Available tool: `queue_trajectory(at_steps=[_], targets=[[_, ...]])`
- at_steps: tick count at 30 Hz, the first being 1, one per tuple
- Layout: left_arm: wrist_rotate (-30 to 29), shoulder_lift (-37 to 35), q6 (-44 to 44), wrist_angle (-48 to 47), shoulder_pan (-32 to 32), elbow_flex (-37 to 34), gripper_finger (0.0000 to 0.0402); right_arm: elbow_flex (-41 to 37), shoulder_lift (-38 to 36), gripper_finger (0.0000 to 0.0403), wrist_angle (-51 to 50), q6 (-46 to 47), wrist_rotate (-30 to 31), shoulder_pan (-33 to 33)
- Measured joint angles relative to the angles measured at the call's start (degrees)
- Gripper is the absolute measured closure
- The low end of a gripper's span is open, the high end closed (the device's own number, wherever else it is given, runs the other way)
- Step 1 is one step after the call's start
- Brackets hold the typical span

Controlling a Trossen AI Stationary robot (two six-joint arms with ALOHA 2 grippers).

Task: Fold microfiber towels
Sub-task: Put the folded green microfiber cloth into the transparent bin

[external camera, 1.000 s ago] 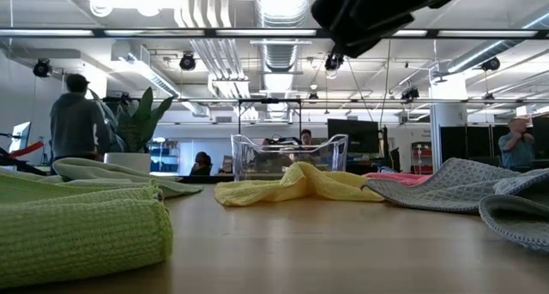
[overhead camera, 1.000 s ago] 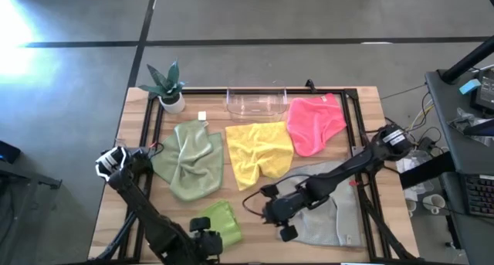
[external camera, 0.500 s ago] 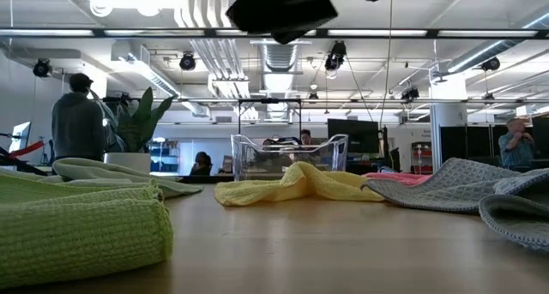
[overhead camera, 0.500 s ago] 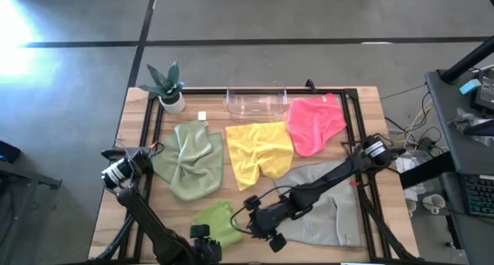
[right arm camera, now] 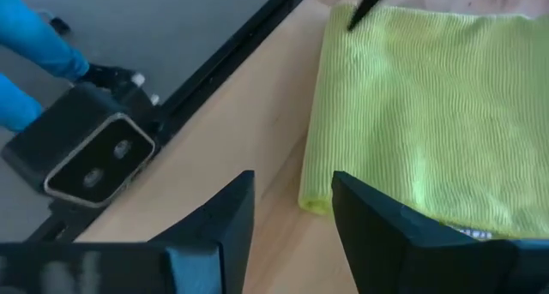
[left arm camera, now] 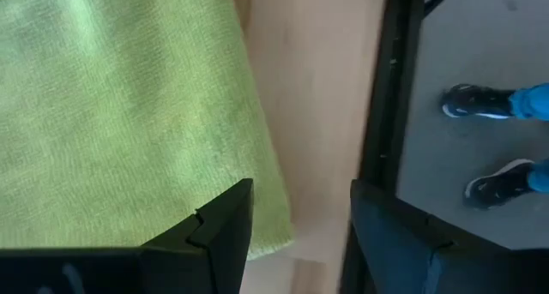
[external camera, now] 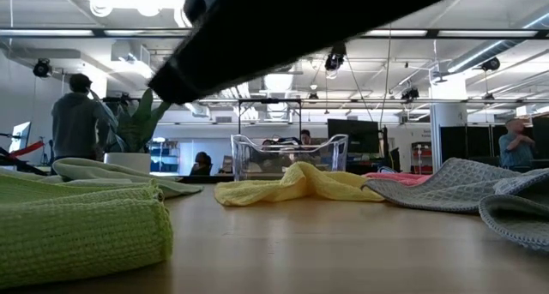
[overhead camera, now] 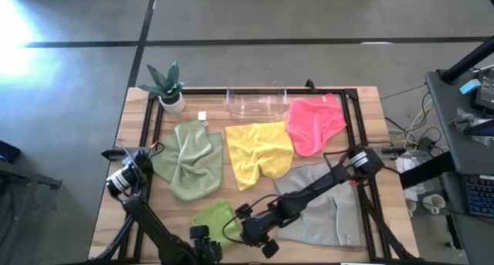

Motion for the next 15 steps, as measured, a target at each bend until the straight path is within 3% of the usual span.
queue_trajectory(at_steps=[15], targets=[[-0.72, 3.31, -2.98, -4.07, 0.2, -0.13, 0.0221, 1.55, 3.26, 0.0236, 2.65, -1.48, 0.27, -0.27]])
